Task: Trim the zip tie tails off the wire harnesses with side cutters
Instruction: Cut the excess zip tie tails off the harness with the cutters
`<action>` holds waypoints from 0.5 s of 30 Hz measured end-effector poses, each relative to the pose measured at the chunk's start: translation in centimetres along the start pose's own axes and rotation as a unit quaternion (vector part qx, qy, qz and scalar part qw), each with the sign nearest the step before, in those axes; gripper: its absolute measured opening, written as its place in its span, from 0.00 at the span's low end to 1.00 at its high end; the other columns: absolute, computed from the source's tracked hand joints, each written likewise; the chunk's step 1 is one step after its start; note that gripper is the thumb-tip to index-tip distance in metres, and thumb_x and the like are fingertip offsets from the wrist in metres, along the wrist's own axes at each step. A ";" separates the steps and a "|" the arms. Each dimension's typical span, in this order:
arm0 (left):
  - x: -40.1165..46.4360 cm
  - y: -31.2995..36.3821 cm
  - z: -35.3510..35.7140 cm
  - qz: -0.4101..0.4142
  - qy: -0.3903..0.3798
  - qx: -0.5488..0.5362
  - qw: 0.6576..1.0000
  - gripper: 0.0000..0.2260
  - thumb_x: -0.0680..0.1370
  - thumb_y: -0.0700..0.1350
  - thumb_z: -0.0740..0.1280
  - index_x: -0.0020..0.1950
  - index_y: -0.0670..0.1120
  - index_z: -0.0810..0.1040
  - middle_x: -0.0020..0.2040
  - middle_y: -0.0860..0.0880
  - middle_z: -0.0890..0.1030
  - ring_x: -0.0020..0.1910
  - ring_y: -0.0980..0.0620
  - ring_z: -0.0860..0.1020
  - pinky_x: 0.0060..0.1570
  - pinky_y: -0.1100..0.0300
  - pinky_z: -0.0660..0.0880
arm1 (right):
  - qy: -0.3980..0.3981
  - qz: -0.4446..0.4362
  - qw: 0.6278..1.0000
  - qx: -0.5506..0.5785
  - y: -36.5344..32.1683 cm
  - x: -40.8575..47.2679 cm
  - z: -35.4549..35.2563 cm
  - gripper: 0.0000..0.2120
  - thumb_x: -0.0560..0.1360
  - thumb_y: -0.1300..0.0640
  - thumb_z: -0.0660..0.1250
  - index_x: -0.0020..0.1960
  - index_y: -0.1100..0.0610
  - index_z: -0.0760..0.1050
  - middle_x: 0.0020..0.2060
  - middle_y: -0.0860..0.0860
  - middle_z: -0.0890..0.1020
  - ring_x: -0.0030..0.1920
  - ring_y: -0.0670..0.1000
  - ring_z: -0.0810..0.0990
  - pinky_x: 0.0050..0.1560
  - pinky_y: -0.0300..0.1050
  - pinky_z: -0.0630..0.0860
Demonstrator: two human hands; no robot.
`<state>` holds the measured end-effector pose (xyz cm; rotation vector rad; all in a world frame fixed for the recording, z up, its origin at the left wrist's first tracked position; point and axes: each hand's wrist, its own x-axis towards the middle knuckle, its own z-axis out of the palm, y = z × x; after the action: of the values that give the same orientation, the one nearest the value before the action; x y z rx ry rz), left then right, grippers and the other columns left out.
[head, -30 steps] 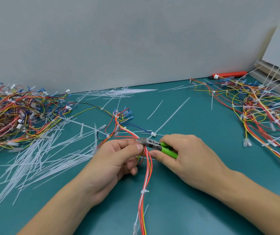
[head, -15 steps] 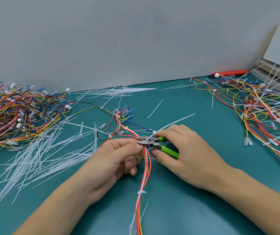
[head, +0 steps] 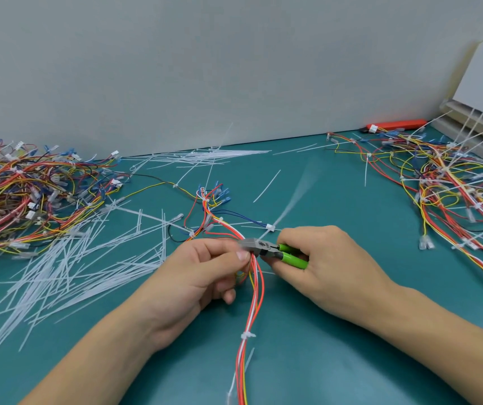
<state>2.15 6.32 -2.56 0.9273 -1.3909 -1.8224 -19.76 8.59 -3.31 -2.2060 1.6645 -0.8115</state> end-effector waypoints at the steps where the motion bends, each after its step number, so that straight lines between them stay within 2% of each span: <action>1: -0.1 0.0 0.0 0.002 -0.003 0.006 1.000 0.04 0.75 0.44 0.72 0.41 0.46 0.84 0.34 0.51 0.75 0.29 0.55 0.66 0.31 0.62 0.71 | -0.002 0.001 1.000 0.002 0.1 0.0 0.1 0.18 0.74 0.35 0.57 0.37 0.49 0.65 0.31 0.46 0.72 0.34 0.51 0.70 0.34 0.51 0.70; 5: -0.2 0.1 0.2 0.008 0.000 0.017 1.000 0.05 0.75 0.44 0.72 0.39 0.47 0.85 0.34 0.51 0.76 0.28 0.56 0.67 0.31 0.63 0.72 | -0.002 0.009 1.000 0.005 0.3 -0.3 0.4 0.18 0.78 0.40 0.64 0.37 0.49 0.64 0.35 0.41 0.74 0.33 0.52 0.68 0.32 0.49 0.66; 9: -0.2 0.0 0.1 0.008 0.006 0.016 1.000 0.05 0.75 0.45 0.72 0.40 0.47 0.85 0.37 0.47 0.76 0.29 0.54 0.66 0.31 0.62 0.72 | 0.010 0.001 1.000 0.002 0.2 -0.3 0.5 0.17 0.77 0.39 0.64 0.37 0.49 0.67 0.33 0.45 0.73 0.34 0.51 0.70 0.33 0.49 0.68; 10: -0.2 0.0 0.1 0.009 0.009 0.015 1.000 0.04 0.75 0.45 0.72 0.41 0.47 0.85 0.38 0.46 0.75 0.29 0.54 0.66 0.31 0.62 0.72 | 0.016 -0.004 1.000 -0.002 0.2 -0.3 0.4 0.15 0.76 0.38 0.63 0.39 0.48 0.71 0.33 0.44 0.74 0.36 0.49 0.72 0.36 0.49 0.70; 12: -0.1 -0.1 0.1 0.011 0.012 0.010 1.000 0.04 0.75 0.45 0.72 0.43 0.46 0.86 0.38 0.45 0.74 0.29 0.54 0.65 0.31 0.62 0.72 | 0.014 -0.011 1.000 0.000 0.0 -0.3 0.2 0.15 0.75 0.38 0.60 0.49 0.45 0.79 0.40 0.41 0.78 0.44 0.45 0.76 0.48 0.50 0.75; 13: -0.1 -0.1 0.1 0.011 0.012 0.008 1.000 0.04 0.75 0.45 0.72 0.44 0.45 0.86 0.38 0.44 0.74 0.29 0.54 0.65 0.31 0.62 0.72 | 0.010 -0.012 1.000 0.008 -0.1 -0.3 0.1 0.16 0.75 0.39 0.60 0.54 0.45 0.80 0.45 0.40 0.80 0.50 0.46 0.78 0.54 0.52 0.75; 15: 0.0 -0.2 0.1 0.011 0.015 0.003 1.000 0.05 0.75 0.44 0.72 0.46 0.44 0.86 0.40 0.43 0.74 0.29 0.54 0.65 0.30 0.62 0.72 | 0.006 -0.013 1.000 0.016 -0.2 -0.1 -0.1 0.16 0.75 0.43 0.63 0.60 0.45 0.80 0.51 0.39 0.81 0.56 0.47 0.78 0.60 0.54 0.74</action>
<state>2.07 6.44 -2.74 0.9349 -1.3841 -1.7831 -19.73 8.78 -3.17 -2.2098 1.6201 -0.8527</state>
